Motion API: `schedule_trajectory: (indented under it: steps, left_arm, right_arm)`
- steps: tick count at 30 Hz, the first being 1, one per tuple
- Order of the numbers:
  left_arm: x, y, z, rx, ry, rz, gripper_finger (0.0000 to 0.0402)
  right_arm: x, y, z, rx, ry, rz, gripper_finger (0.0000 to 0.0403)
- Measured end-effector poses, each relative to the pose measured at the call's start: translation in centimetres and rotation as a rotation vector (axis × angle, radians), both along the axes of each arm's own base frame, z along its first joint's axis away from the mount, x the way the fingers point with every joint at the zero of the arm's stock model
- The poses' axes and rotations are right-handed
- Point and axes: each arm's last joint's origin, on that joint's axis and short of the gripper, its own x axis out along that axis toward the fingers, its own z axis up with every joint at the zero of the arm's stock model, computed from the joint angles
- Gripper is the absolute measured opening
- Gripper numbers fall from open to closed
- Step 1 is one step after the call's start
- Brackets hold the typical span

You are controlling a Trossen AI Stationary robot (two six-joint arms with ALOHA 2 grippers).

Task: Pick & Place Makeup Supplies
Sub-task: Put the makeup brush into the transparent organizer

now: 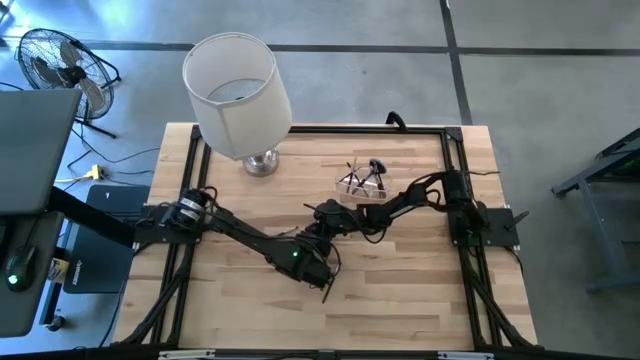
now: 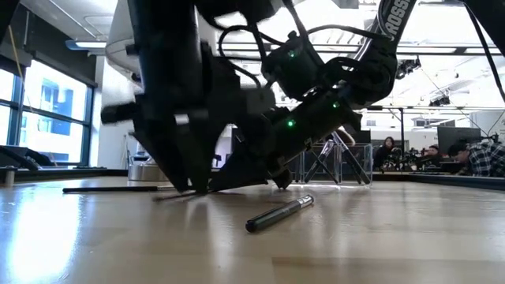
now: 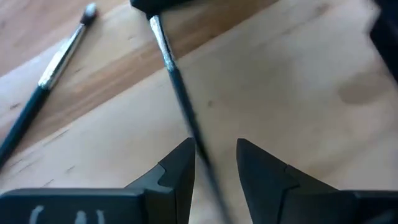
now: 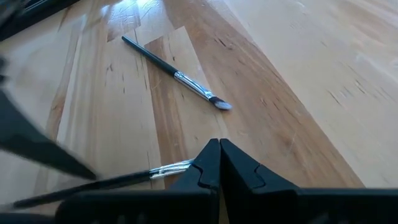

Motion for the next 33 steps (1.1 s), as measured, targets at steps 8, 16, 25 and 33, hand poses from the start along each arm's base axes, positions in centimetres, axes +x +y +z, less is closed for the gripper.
schedule_trajectory:
  steps: [8, 16, 25, 33]
  left_arm:
    - [0.1, -0.3, -1.7, 0.052, 0.039, -0.023, 0.0115]
    - [0.2, -0.7, -2.5, 0.004, 0.062, -0.030, 0.0035]
    - [-0.2, -1.2, -2.6, 0.005, 0.098, -0.073, 0.0008]
    - [-0.8, -2.2, -1.2, 0.054, 0.028, -0.026, 0.0004]
  right_arm:
    - [0.0, 0.0, 0.0, -0.001, 0.002, 0.020, 0.0000]
    - [0.1, 0.0, 0.6, -0.004, -0.030, 0.031, 0.0000]
    - [-0.5, 0.2, 3.3, -0.028, -0.010, 0.092, 0.0001]
    - [-3.9, 0.2, 10.5, -0.137, 0.128, 0.180, 0.0019]
